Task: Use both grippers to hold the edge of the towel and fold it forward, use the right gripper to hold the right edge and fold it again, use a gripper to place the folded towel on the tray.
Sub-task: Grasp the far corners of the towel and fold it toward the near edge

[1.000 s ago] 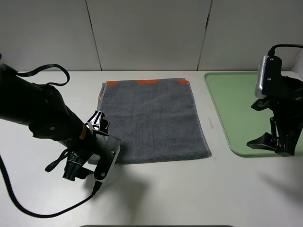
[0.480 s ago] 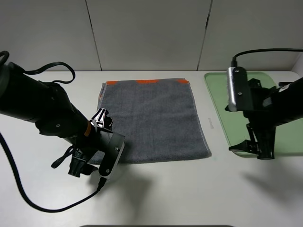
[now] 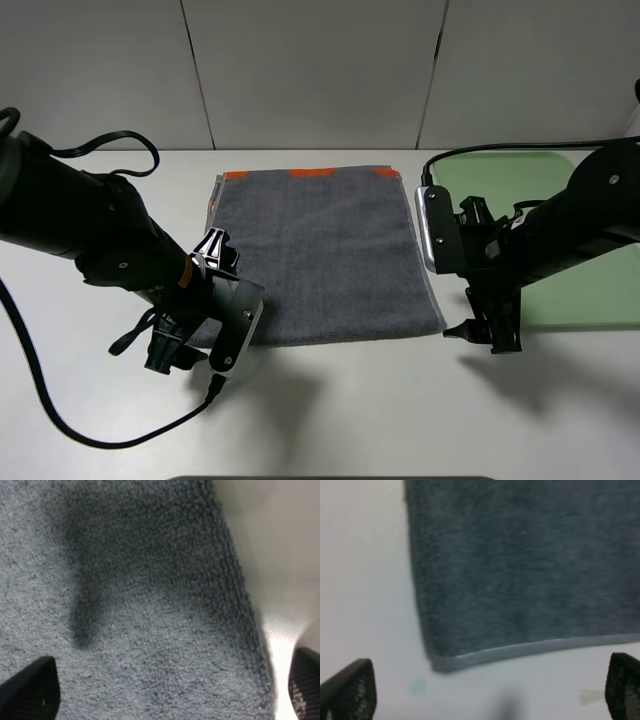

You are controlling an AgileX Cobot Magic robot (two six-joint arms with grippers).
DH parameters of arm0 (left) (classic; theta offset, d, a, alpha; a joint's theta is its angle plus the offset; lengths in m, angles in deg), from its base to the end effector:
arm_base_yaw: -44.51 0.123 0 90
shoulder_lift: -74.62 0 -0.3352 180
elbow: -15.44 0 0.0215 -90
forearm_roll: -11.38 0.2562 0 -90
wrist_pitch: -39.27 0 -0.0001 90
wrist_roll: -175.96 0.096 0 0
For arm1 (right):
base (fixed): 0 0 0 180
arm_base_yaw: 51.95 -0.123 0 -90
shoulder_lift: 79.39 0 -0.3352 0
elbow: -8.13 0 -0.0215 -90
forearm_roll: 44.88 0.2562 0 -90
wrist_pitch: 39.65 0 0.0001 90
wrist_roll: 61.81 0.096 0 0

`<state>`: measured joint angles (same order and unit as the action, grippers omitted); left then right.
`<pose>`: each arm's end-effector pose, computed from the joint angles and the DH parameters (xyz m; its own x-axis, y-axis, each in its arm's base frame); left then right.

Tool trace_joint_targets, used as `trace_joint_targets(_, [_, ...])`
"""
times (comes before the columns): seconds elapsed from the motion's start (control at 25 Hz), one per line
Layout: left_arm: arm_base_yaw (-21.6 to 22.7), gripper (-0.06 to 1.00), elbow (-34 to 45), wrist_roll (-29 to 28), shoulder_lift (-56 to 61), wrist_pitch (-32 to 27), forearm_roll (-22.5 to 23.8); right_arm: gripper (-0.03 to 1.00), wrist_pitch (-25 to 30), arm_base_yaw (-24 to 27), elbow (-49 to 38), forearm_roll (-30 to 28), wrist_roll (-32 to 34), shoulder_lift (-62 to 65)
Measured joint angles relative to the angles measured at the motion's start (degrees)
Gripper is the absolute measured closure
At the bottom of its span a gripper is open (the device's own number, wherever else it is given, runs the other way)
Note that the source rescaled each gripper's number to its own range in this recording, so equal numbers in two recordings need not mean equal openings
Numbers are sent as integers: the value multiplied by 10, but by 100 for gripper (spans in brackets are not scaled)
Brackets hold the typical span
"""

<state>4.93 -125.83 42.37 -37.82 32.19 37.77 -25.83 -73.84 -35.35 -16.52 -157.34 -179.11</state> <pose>0.2399 -0.1915 0.1301 0.3791 0.9230 -0.0659 0.8648 -0.3281 0.3801 0.2436 0.1096 0.1744 0.0658 -0.9654 -0.2523 -0.9377 0.0266 -0.3465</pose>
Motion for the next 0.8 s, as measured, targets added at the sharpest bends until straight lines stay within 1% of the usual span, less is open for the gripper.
trace_joint_targets(0.2, [0,2,0,0,0,0,0,-3,-6,0,1,1,0,-41])
trace_joint_targets(0.52, [0,3,0,0,0,0,0,-3,-46,0,1,1,0,-81])
trace_joint_targets(0.8, [0,3,0,0,-1,0,0,-3,-46,0,4,5,3,-90])
